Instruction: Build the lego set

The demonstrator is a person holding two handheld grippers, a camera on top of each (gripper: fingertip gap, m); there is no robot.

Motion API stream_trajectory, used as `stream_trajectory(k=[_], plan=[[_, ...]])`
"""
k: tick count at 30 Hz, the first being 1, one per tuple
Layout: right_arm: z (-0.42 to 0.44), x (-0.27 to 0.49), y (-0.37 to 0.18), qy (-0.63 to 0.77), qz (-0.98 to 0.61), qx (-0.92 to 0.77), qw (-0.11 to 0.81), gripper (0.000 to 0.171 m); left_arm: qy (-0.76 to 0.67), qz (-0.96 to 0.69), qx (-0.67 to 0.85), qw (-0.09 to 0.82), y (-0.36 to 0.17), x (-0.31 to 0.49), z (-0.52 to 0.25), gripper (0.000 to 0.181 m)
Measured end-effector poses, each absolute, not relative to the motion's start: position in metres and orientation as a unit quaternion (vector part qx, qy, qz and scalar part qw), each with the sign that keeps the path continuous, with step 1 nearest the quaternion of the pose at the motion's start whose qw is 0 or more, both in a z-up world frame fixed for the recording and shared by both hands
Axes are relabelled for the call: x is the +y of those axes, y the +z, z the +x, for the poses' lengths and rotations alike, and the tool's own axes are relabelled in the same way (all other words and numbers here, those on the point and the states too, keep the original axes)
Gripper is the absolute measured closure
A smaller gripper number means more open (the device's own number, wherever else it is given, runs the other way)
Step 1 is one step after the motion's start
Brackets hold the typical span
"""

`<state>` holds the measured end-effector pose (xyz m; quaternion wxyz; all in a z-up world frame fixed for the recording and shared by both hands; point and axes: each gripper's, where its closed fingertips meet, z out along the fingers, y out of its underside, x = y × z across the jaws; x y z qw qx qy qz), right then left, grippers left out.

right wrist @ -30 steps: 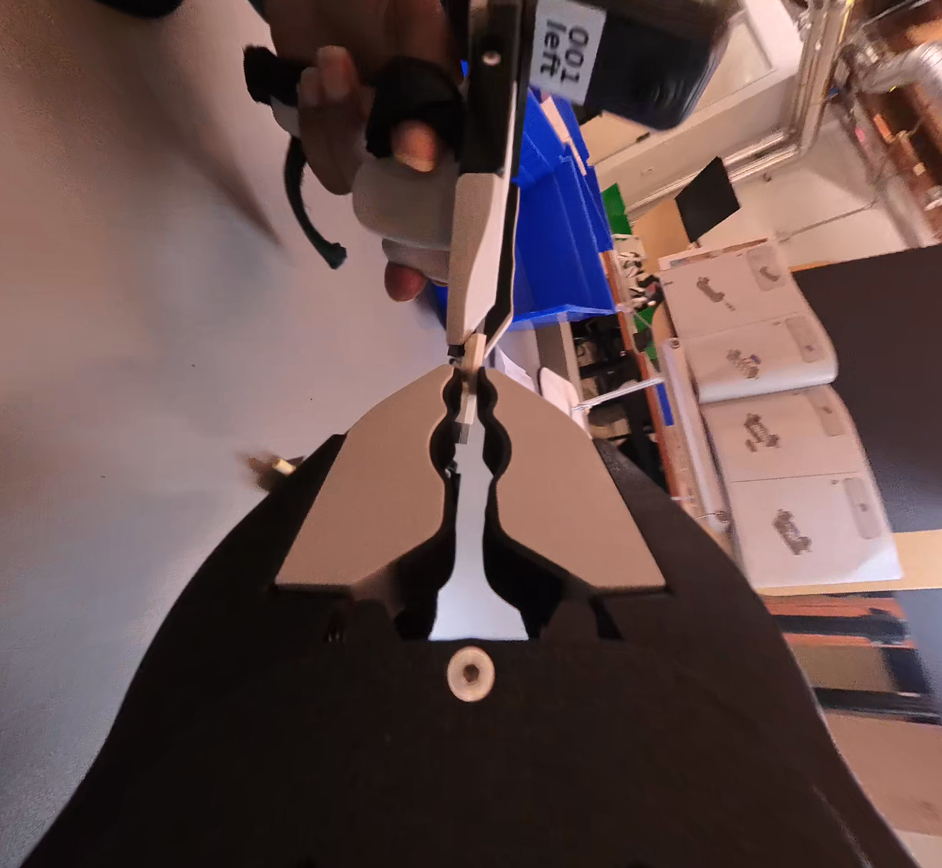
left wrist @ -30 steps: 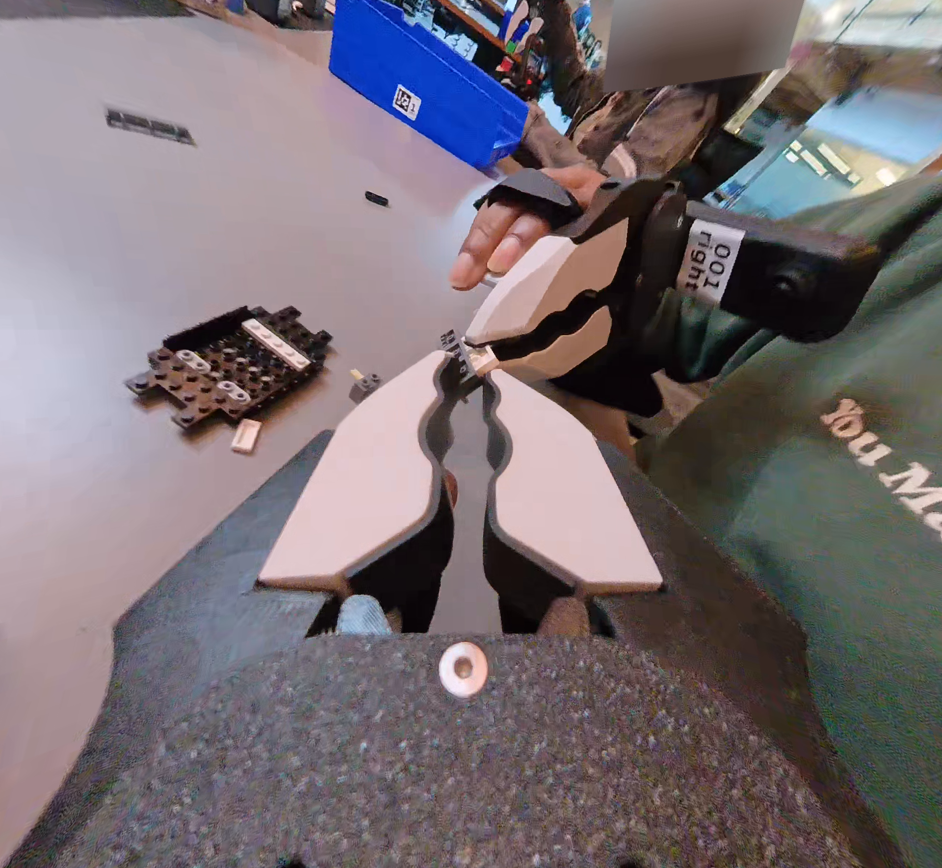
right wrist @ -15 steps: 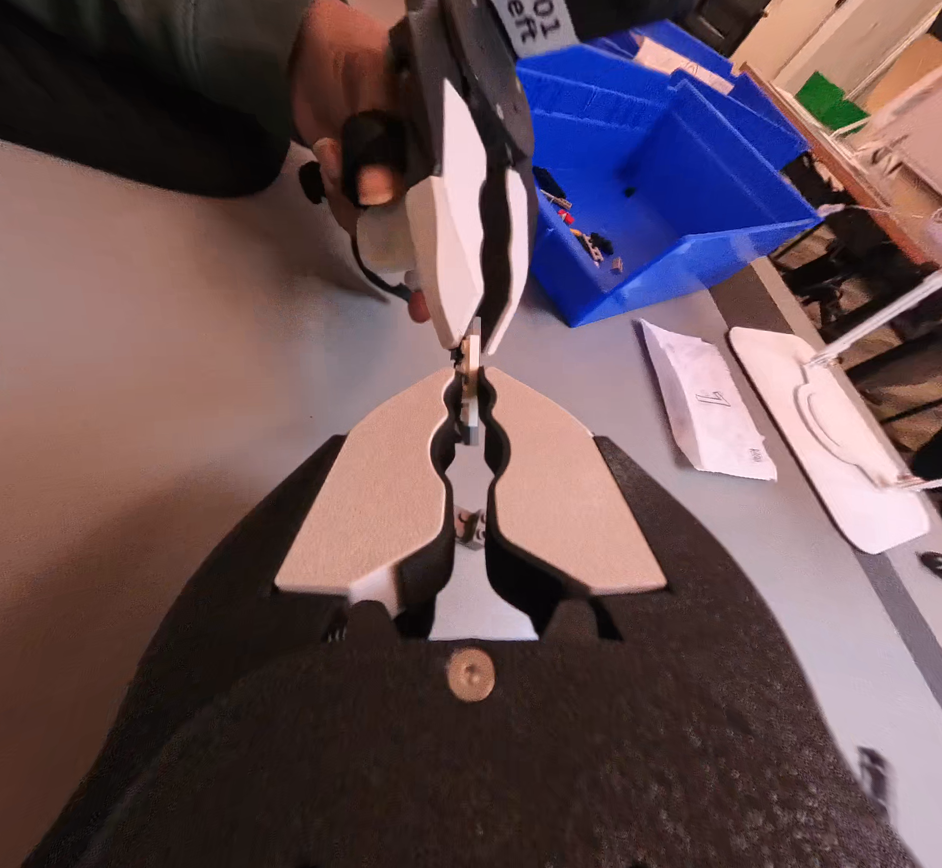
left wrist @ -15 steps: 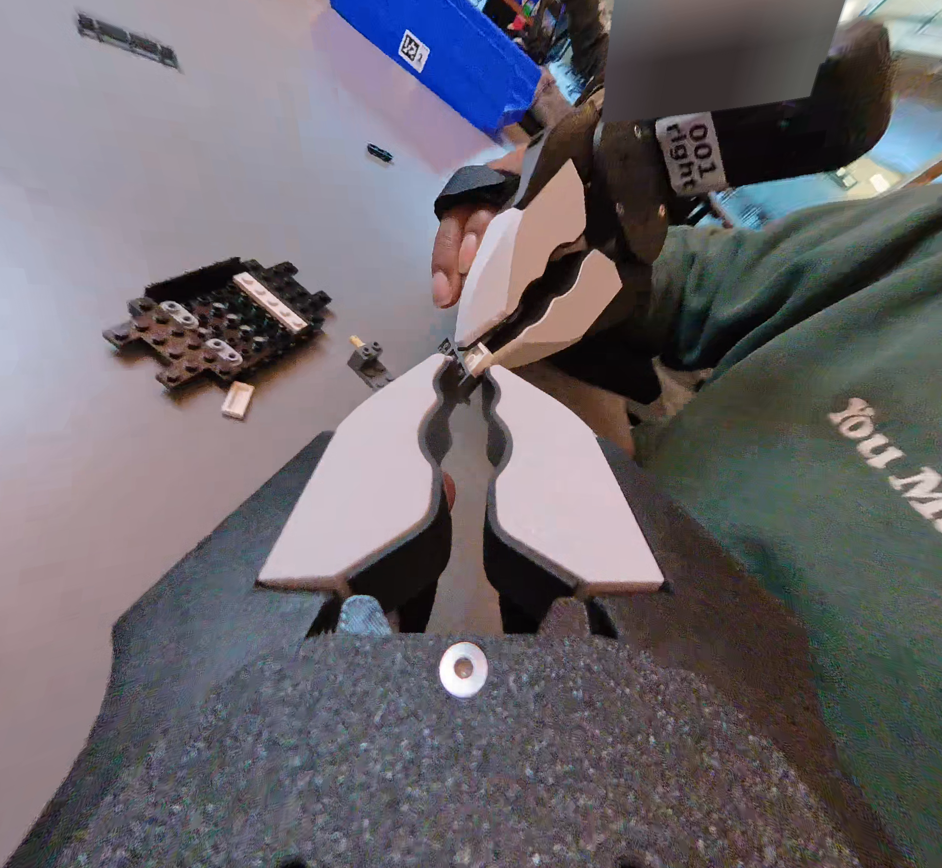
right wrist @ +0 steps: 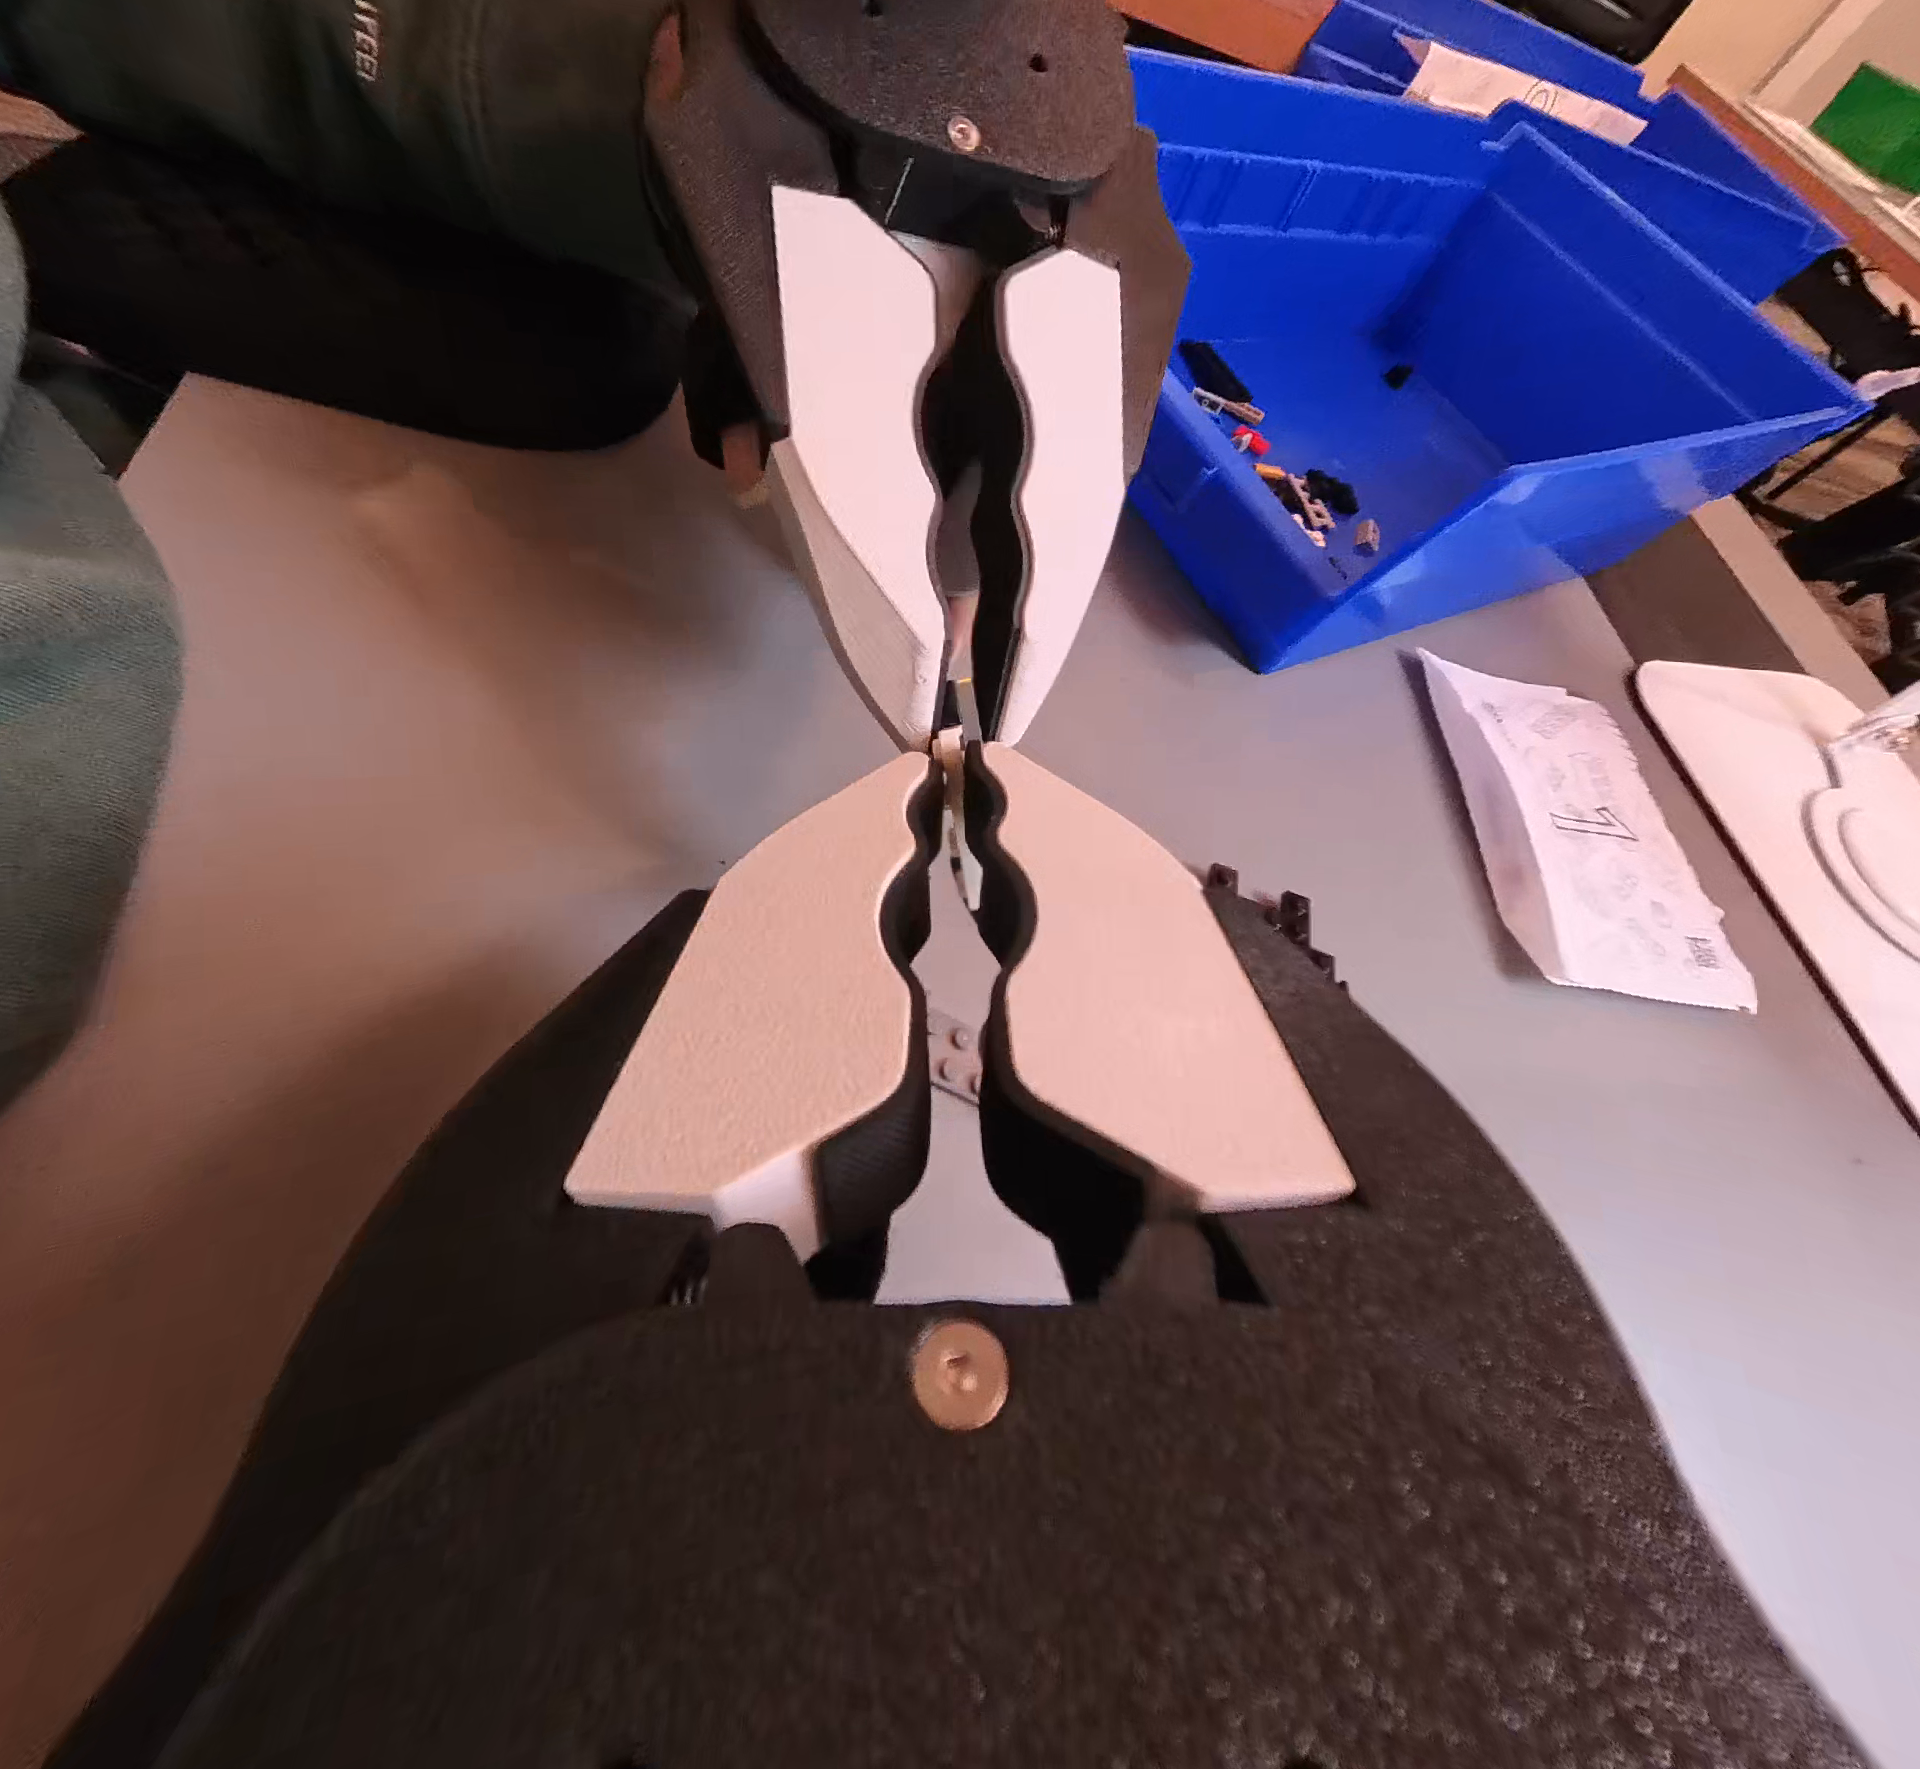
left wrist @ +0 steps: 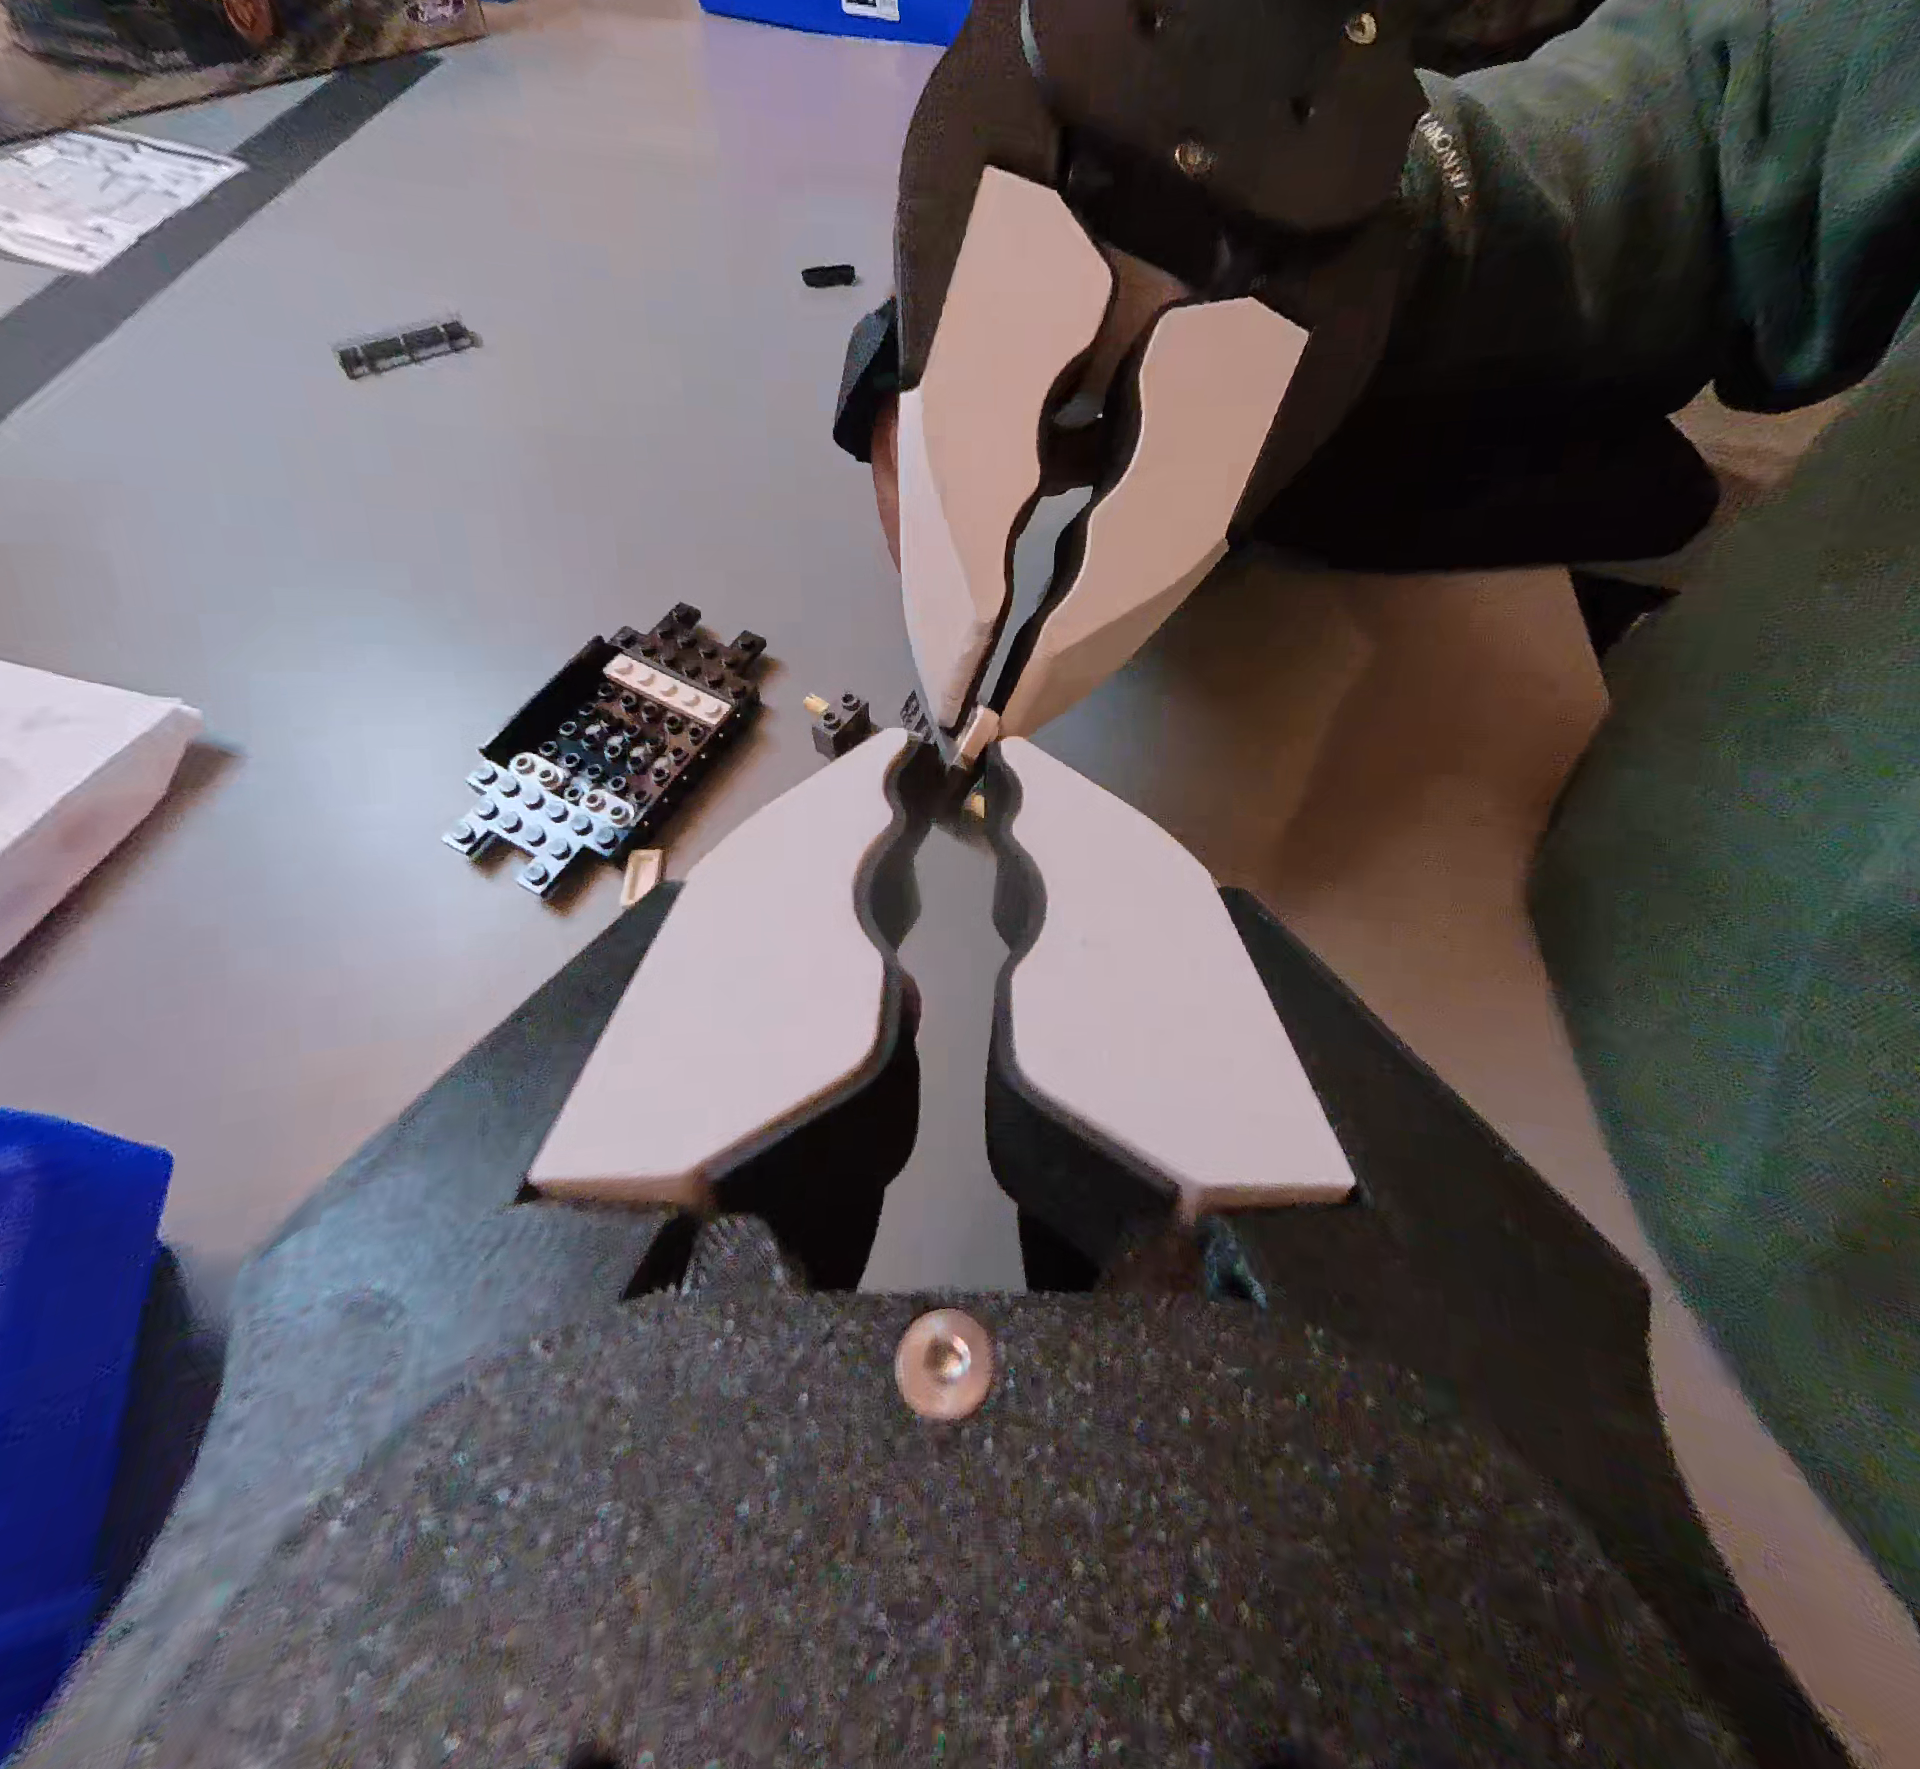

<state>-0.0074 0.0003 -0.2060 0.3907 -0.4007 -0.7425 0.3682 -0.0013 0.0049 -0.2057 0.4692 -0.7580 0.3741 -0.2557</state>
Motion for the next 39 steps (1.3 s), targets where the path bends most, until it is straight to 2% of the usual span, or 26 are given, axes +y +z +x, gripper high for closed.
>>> stream_trajectory(k=[7,9,10,12,14,17,21,25,28,31,39], plan=[[-0.005,-0.008,-0.196,0.256,-0.304,-0.774,0.492,0.167,-0.51,-0.745,0.226,0.366,-0.195,-0.001,0.002,0.173],[-0.003,-0.008,-0.192,0.229,-0.285,-0.779,0.51,0.168,-0.563,-0.727,0.192,0.342,-0.19,-0.001,0.004,0.175],[-0.003,-0.008,-0.194,0.204,-0.272,-0.784,0.519,0.168,-0.576,-0.722,0.183,0.336,-0.19,0.0,0.004,0.181],[0.0,-0.025,-0.201,0.218,-0.235,-0.803,0.502,0.168,-0.601,-0.71,0.146,0.336,-0.186,0.007,-0.001,0.181],[-0.002,-0.045,-0.205,0.218,-0.203,-0.813,0.501,0.168,-0.568,-0.724,0.117,0.373,-0.185,0.024,-0.02,0.181],[-0.005,-0.023,-0.197,0.233,-0.243,-0.792,0.51,0.168,-0.495,-0.751,0.19,0.394,-0.194,0.019,-0.013,0.181],[-0.004,-0.016,-0.193,0.256,-0.265,-0.78,0.506,0.168,-0.442,-0.761,0.213,0.424,-0.199,0.024,-0.016,0.181],[-0.004,-0.003,-0.194,0.297,-0.309,-0.761,0.486,0.168,-0.386,-0.774,0.243,0.44,-0.21,0.025,-0.018,0.181],[-0.005,0.006,-0.199,0.295,-0.329,-0.758,0.48,0.167,-0.346,-0.781,0.263,0.449,-0.215,0.026,-0.019,0.175],[-0.006,0.009,-0.204,0.303,-0.345,-0.756,0.467,0.167,-0.341,-0.774,0.275,0.456,-0.214,0.023,-0.016,0.181],[-0.006,0.015,-0.202,0.325,-0.366,-0.74,0.461,0.167,-0.285,-0.786,0.294,0.463,-0.209,0.02,-0.023,0.179]])
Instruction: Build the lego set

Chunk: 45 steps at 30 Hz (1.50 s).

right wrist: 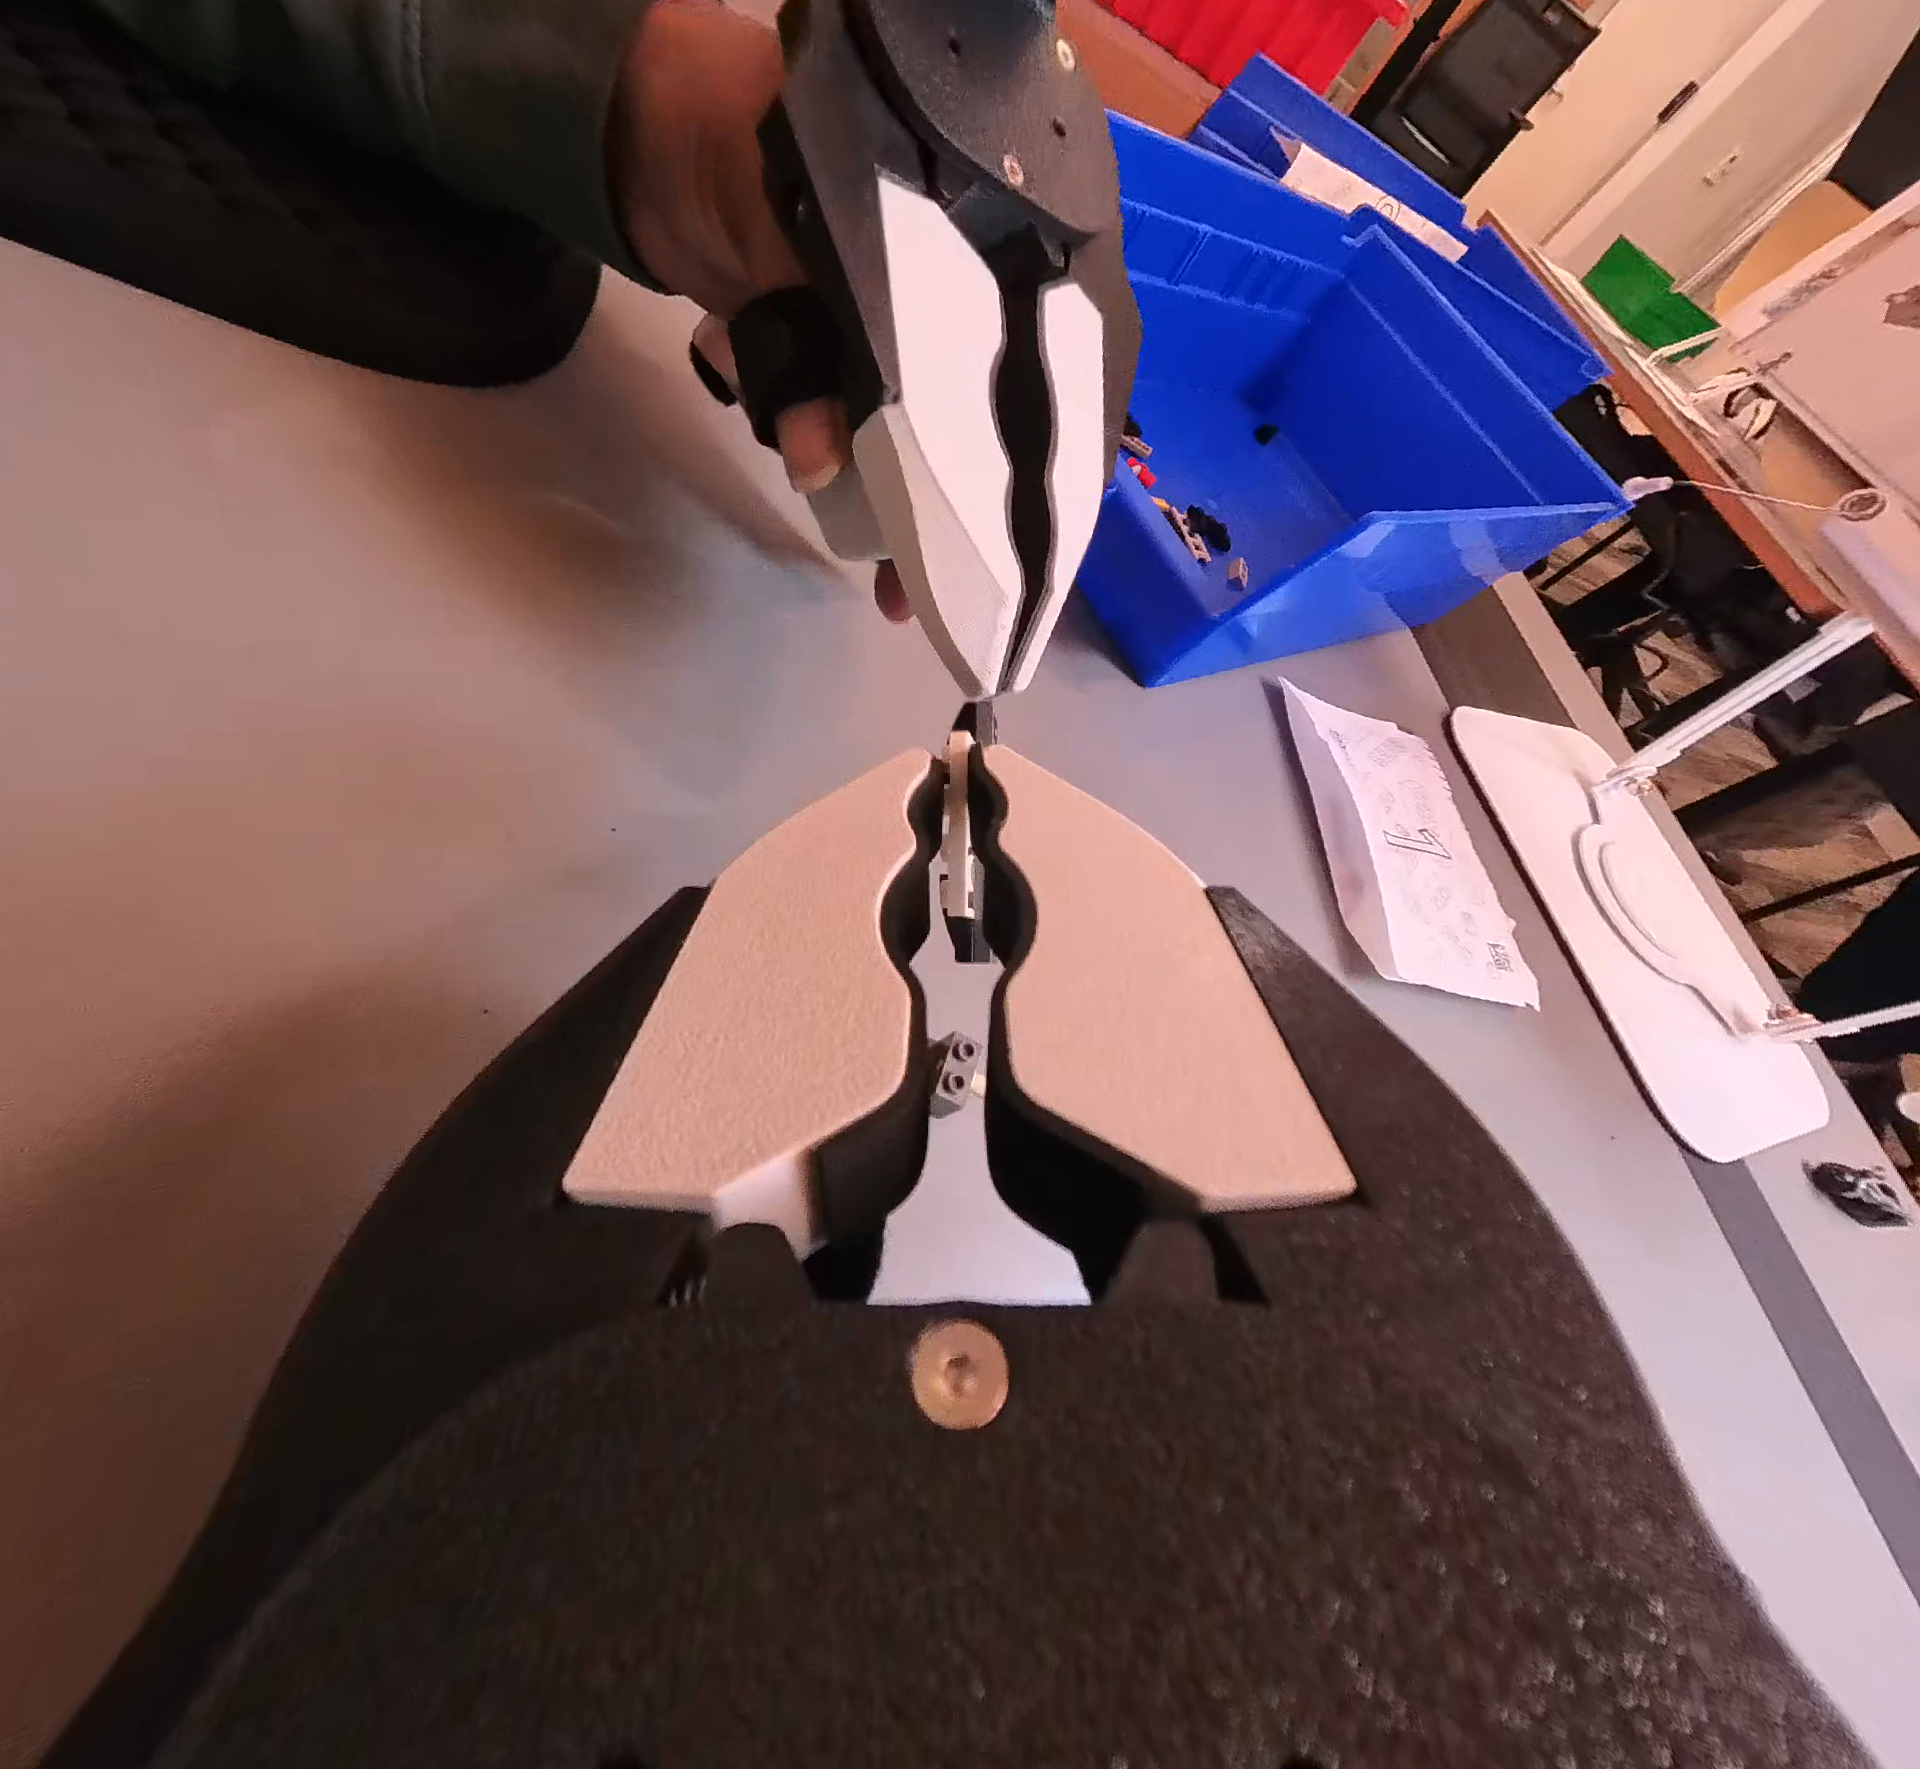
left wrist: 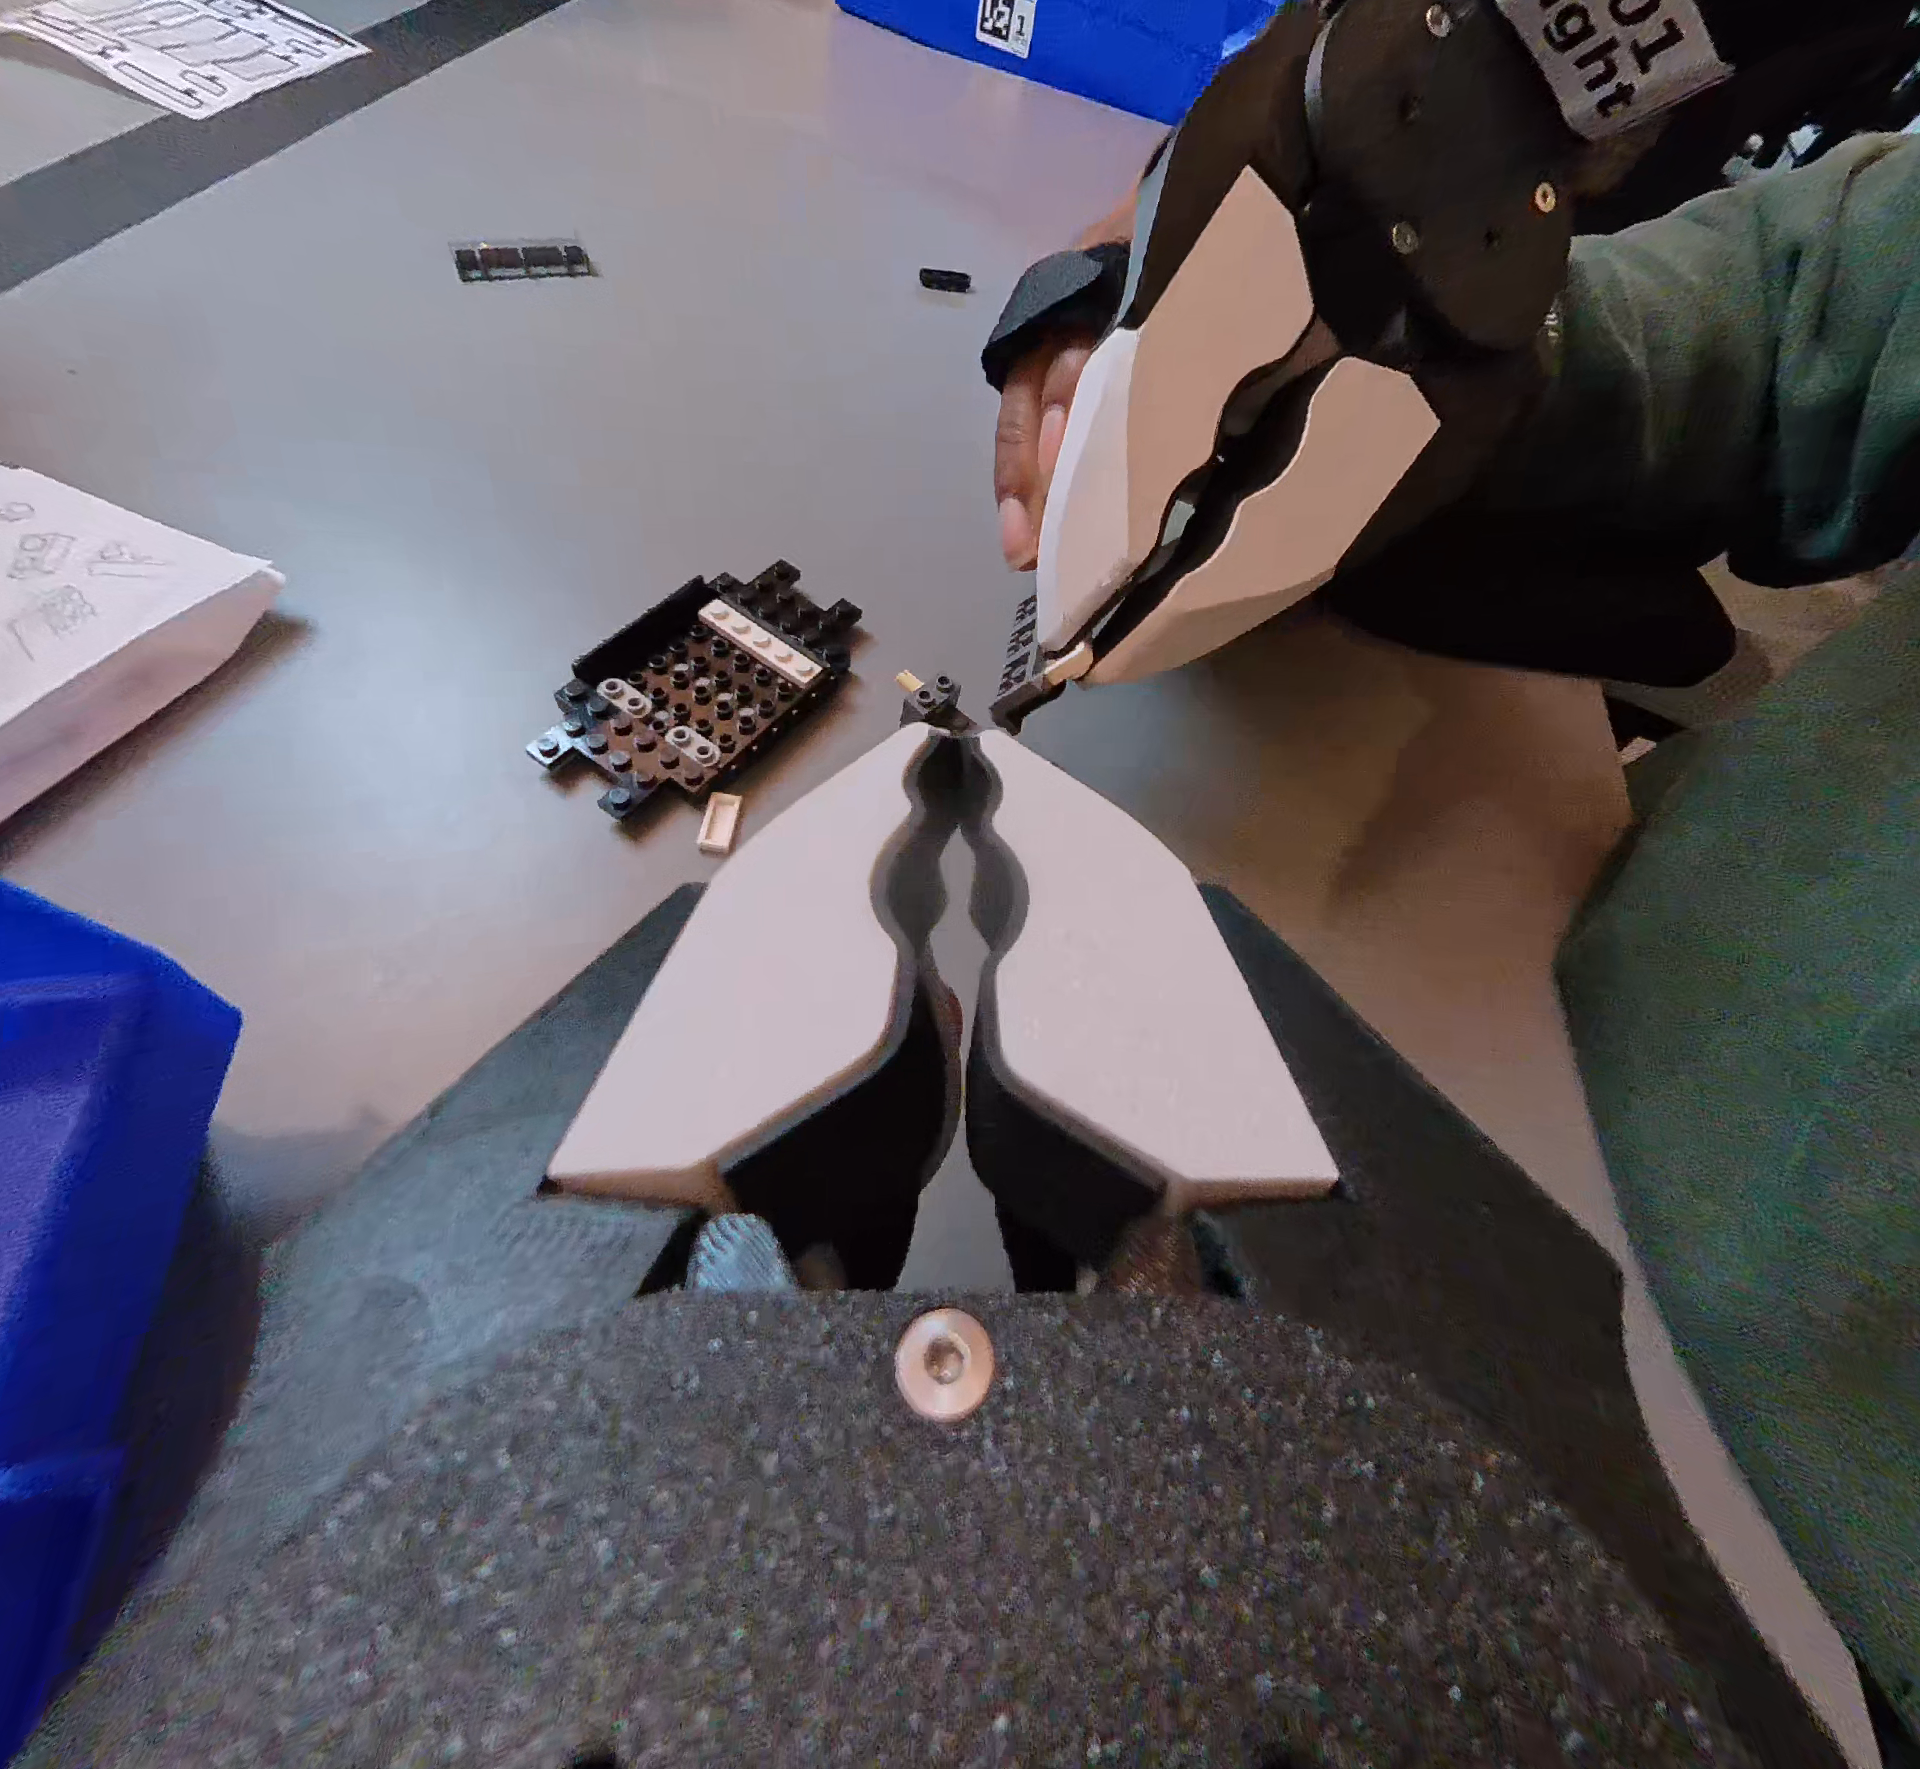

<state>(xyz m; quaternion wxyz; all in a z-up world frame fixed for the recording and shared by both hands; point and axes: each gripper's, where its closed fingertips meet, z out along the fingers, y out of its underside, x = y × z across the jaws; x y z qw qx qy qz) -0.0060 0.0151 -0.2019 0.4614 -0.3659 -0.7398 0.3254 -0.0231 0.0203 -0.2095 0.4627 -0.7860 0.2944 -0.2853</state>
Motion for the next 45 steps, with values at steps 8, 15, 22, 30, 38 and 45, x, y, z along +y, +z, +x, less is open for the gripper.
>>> stream_trajectory(k=[8,15,22,30,38,45], plan=[[-0.007,0.017,-0.198,0.325,-0.37,-0.732,0.471,0.167,-0.23,-0.788,0.314,0.477,-0.212,0.023,-0.022,0.18],[-0.006,0.013,-0.194,0.35,-0.37,-0.726,0.462,0.167,-0.184,-0.782,0.338,0.49,-0.21,0.022,-0.02,0.181],[-0.004,0.005,-0.189,0.435,-0.394,-0.705,0.399,0.167,-0.173,-0.752,0.373,0.515,-0.2,0.015,-0.016,0.181],[-0.002,-0.003,-0.193,0.487,-0.4,-0.7,0.337,0.167,-0.193,-0.731,0.419,0.503,-0.201,0.002,-0.009,0.17],[-0.003,-0.01,-0.195,0.502,-0.393,-0.703,0.315,0.167,-0.227,-0.723,0.437,0.484,-0.207,-0.006,-0.002,0.164],[-0.001,-0.013,-0.197,0.509,-0.394,-0.706,0.295,0.167,-0.257,-0.742,0.423,0.452,-0.213,-0.007,0.005,0.171]])
